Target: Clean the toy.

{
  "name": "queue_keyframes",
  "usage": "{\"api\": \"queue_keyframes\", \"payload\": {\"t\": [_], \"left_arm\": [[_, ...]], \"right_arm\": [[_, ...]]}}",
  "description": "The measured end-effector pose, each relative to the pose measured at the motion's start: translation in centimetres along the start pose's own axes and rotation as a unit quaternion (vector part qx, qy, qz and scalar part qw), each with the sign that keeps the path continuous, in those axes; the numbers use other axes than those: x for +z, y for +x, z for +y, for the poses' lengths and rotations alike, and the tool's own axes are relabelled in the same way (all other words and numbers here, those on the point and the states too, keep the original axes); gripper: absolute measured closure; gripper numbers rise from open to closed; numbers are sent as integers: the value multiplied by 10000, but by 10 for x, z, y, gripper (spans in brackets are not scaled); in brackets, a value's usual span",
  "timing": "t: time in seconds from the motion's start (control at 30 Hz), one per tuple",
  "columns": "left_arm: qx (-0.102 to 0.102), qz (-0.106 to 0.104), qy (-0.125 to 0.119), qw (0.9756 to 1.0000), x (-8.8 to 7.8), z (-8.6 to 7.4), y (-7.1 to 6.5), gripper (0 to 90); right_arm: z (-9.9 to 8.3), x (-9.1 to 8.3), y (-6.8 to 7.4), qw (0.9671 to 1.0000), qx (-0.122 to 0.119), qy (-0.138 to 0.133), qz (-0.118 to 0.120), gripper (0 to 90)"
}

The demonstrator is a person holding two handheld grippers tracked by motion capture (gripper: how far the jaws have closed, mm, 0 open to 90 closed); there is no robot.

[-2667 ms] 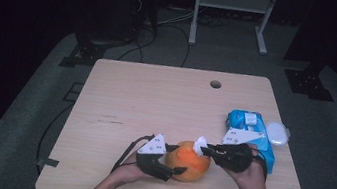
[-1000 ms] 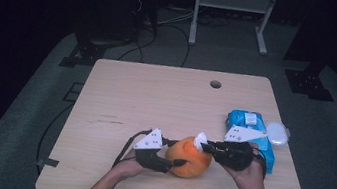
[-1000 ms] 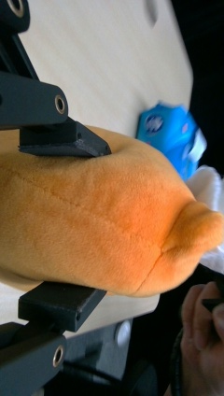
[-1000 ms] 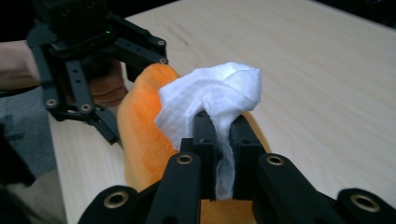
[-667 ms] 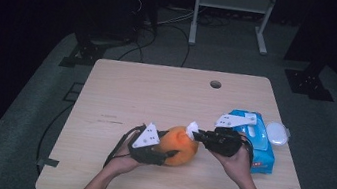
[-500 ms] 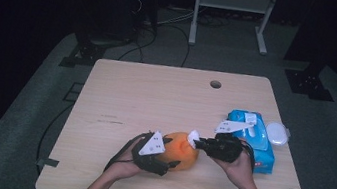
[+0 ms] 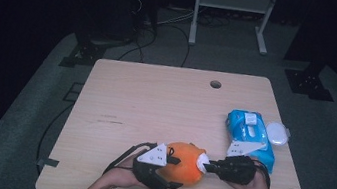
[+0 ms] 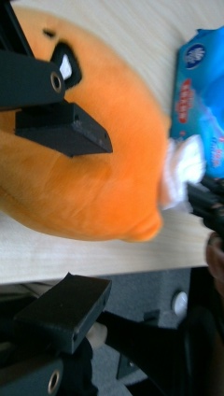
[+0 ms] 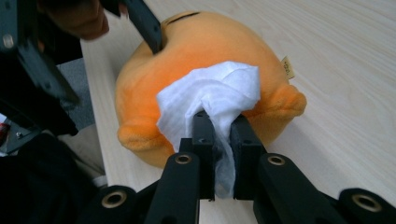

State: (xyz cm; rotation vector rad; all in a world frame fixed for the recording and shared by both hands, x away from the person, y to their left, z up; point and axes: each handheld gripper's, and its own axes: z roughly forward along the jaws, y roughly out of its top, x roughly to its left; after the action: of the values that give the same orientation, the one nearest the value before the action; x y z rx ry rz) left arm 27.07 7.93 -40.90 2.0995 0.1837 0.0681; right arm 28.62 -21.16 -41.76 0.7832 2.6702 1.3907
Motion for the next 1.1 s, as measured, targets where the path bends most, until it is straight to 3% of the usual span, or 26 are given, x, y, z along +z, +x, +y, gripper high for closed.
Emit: {"api": "queue_keyframes", "payload": {"t": [0.17,0.23,0.37,0.47,0.67,1.03,1.1], "left_arm": [[7,250,-252,9994,-13,22,21,312],[-57,298,-185,9994,-10,27,32,312],[-256,161,138,9994,7,22,47,312],[-352,94,311,9988,20,15,50,306],[-641,126,234,9976,23,8,53,303],[-833,301,321,9956,24,7,48,330],[-777,314,339,9959,23,7,47,336]], "right_arm": [[-4,-2,-1,10000,-18,-21,35,819],[-5,-3,0,10000,-35,-32,68,818],[-6,-3,-1,9999,-52,-45,90,815],[-6,-5,-1,9999,-47,-61,87,814],[-10,-13,-3,9999,18,-143,23,811],[-10,-18,-3,9997,38,-249,-10,806],[-10,-19,-4,9996,30,-280,-20,806]]}}
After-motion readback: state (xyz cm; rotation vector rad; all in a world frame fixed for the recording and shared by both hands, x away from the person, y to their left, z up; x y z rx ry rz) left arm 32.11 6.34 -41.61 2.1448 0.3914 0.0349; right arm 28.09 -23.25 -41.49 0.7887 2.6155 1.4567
